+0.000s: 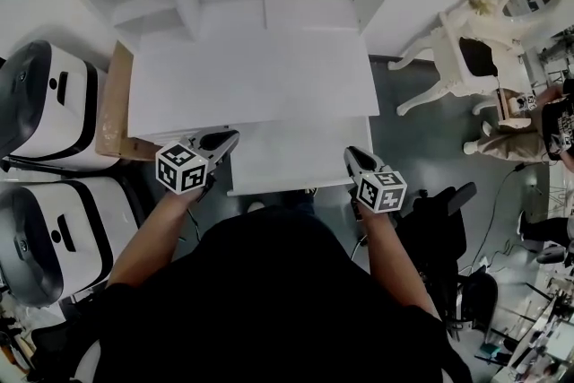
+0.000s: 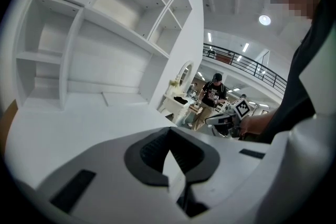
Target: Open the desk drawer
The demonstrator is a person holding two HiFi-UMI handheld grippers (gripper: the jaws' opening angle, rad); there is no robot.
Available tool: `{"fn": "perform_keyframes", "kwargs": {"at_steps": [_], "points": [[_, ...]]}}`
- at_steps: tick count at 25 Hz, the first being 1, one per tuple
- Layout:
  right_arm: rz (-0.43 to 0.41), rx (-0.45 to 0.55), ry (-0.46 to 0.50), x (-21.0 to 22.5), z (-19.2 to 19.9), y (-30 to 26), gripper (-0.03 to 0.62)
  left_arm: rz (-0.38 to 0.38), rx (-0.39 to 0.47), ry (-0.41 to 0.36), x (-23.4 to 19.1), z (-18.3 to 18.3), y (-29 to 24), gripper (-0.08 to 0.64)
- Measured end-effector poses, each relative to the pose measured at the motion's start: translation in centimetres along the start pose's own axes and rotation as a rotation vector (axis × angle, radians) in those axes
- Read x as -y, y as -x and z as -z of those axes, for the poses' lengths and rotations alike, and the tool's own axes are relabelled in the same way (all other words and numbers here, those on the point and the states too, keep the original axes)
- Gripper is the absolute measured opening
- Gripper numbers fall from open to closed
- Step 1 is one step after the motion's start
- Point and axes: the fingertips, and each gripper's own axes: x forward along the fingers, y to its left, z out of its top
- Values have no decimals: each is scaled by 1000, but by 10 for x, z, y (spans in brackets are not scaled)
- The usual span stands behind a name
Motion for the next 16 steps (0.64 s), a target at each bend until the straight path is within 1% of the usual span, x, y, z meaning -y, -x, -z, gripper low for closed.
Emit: {"fn": "perform_keyframes", "kwargs": {"at_steps": [5, 16], "points": [[11, 56, -12, 3, -18, 16, 35, 3, 4, -8, 3, -6, -4, 9], [10, 85, -45, 0, -18, 25, 34, 11, 7, -12, 12, -5, -2, 8]]}}
